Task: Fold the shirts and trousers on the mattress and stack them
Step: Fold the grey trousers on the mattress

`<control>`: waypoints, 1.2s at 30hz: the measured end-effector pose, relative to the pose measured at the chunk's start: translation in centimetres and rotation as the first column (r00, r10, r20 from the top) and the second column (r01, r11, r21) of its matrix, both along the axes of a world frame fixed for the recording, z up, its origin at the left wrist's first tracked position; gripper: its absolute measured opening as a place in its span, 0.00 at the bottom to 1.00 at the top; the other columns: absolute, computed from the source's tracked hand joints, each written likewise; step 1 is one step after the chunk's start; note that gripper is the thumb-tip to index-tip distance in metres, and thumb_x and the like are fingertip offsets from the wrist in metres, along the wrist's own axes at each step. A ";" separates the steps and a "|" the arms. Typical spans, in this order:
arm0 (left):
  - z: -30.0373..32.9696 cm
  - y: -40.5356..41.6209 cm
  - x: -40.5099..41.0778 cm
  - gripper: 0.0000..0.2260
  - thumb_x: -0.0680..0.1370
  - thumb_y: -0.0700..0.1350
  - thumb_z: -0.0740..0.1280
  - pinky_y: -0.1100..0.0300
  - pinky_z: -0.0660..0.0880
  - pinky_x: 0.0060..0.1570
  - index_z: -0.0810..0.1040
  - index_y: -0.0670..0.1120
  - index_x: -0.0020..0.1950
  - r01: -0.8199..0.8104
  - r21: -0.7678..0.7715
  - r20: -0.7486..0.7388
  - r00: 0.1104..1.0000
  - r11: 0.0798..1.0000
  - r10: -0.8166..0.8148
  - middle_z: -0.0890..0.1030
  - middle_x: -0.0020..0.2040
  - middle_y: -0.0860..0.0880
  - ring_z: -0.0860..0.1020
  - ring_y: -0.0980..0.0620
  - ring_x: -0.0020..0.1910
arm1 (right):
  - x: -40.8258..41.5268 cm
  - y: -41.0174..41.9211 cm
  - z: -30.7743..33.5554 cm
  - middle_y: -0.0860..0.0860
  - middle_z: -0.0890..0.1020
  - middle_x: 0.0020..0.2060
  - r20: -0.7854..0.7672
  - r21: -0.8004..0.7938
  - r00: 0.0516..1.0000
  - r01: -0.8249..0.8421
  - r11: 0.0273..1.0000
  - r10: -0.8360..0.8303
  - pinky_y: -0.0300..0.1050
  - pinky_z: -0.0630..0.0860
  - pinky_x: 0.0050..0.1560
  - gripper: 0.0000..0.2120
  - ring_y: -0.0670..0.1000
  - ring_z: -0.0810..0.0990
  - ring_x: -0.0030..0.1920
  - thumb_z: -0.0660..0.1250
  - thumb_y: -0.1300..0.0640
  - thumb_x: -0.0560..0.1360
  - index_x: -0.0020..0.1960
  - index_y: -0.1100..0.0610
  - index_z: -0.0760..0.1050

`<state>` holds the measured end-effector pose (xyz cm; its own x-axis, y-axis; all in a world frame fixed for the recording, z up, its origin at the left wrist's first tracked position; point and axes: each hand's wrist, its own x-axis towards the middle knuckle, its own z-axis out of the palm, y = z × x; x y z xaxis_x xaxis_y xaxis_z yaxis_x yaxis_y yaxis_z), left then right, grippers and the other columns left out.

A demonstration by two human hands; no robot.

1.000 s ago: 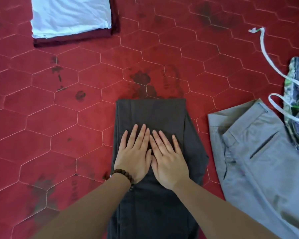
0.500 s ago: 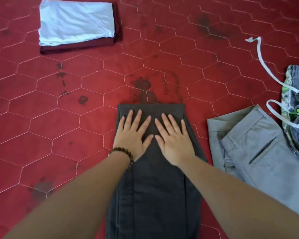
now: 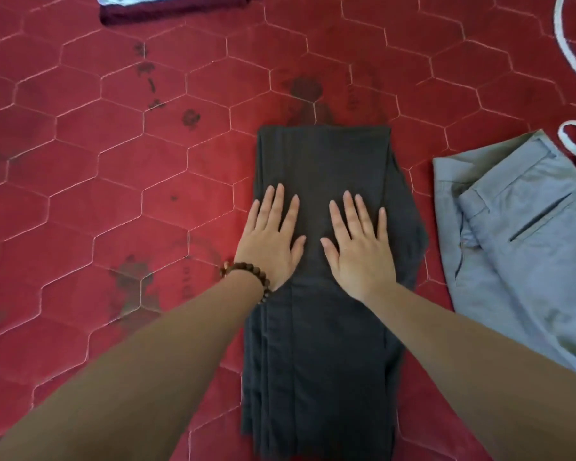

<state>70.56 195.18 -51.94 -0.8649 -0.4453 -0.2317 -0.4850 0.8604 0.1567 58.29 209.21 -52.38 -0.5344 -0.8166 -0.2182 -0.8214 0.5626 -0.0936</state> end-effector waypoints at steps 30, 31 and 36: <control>4.3 9.5 9.7 0.09 0.77 0.47 0.68 0.61 0.70 0.34 0.74 0.45 0.41 -0.668 0.489 -0.040 0.626 0.562 0.779 0.76 0.36 0.51 0.75 0.52 0.36 | 9.0 9.7 5.3 0.51 0.77 0.39 0.490 -0.062 0.627 0.718 0.693 -0.606 0.45 0.71 0.40 0.06 0.55 0.78 0.42 0.66 0.58 0.78 0.50 0.59 0.71; 4.3 9.4 9.8 0.08 0.77 0.46 0.68 0.62 0.69 0.33 0.74 0.44 0.41 -0.677 0.499 -0.057 0.598 0.541 0.800 0.75 0.35 0.52 0.74 0.53 0.35 | 9.0 9.8 5.3 0.50 0.76 0.37 0.497 -0.056 0.620 0.721 0.691 -0.606 0.45 0.71 0.39 0.05 0.54 0.78 0.41 0.66 0.59 0.78 0.49 0.59 0.71; 4.5 8.2 10.4 0.08 0.76 0.49 0.70 0.67 0.66 0.32 0.75 0.46 0.40 -0.670 0.537 -0.006 0.604 0.512 0.797 0.74 0.33 0.56 0.73 0.58 0.34 | 8.5 10.2 5.1 0.45 0.74 0.33 0.532 -0.033 0.603 0.716 0.697 -0.594 0.39 0.68 0.38 0.09 0.46 0.74 0.36 0.69 0.57 0.76 0.53 0.60 0.73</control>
<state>81.00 203.35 -47.48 -0.3240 -0.8431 -0.4292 -0.8022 0.0043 0.5970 66.82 219.44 -47.31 -0.8303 -0.3395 -0.4419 -0.0598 0.8427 -0.5350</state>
